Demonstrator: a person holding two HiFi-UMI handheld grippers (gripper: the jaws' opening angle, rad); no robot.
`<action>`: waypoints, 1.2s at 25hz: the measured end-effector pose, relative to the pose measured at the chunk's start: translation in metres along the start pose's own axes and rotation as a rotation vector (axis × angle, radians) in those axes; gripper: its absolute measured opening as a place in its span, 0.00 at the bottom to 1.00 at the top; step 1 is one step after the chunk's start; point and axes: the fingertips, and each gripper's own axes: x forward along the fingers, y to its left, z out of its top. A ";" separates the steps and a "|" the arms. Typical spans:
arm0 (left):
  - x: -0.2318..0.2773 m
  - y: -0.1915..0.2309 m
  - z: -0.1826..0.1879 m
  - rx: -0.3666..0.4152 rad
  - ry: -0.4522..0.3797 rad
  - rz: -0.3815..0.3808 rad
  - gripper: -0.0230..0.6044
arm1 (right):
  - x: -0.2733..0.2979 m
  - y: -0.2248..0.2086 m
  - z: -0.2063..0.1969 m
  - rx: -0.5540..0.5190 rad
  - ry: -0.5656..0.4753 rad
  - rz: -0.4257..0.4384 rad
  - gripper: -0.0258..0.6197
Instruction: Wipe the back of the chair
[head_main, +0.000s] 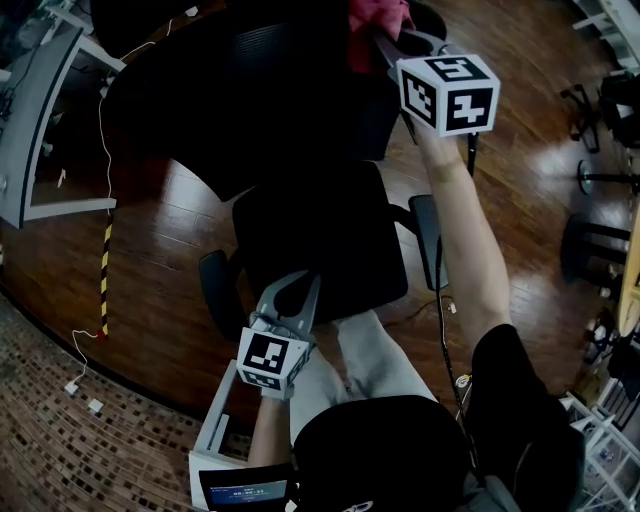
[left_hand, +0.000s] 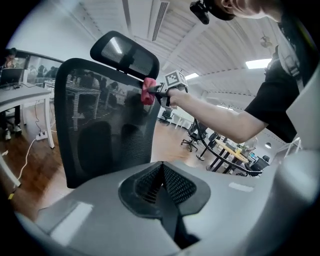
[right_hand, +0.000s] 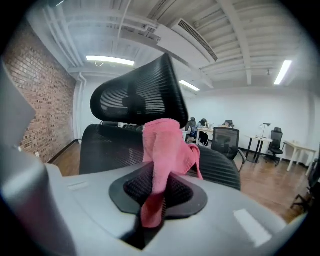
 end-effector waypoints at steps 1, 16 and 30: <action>0.004 -0.003 0.001 0.004 0.002 -0.004 0.03 | -0.004 -0.007 -0.002 0.004 0.000 -0.007 0.11; 0.026 -0.039 0.017 0.039 -0.006 -0.064 0.03 | -0.046 -0.070 -0.031 0.020 0.069 -0.127 0.11; -0.042 -0.035 0.108 0.180 -0.047 -0.098 0.03 | -0.125 0.066 0.001 -0.058 0.125 -0.011 0.11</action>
